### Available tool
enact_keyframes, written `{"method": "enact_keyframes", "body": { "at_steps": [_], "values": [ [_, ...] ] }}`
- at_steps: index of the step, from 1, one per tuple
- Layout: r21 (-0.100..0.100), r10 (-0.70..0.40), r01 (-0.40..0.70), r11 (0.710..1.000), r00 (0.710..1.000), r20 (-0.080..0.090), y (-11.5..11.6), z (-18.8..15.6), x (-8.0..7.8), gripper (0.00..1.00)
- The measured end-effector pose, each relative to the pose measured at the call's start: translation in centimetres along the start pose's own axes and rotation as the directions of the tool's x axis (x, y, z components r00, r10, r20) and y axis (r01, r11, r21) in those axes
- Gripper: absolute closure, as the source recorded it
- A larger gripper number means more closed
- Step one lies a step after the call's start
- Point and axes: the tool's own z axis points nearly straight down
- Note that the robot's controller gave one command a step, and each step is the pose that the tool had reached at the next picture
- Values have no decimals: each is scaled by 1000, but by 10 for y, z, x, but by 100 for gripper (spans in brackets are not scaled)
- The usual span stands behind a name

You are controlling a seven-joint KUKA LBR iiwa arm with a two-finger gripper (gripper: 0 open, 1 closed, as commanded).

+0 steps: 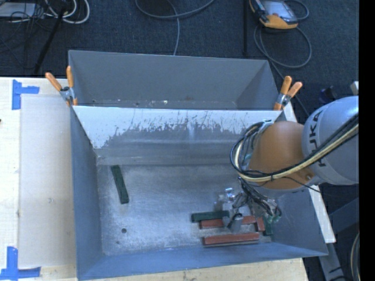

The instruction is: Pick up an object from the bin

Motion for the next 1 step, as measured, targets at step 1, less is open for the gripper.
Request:
{"method": "enact_keyframes", "body": {
  "at_steps": [1],
  "values": [
    [2,-340,340,940,940,4,11,-126,-7,100]
  ]
}}
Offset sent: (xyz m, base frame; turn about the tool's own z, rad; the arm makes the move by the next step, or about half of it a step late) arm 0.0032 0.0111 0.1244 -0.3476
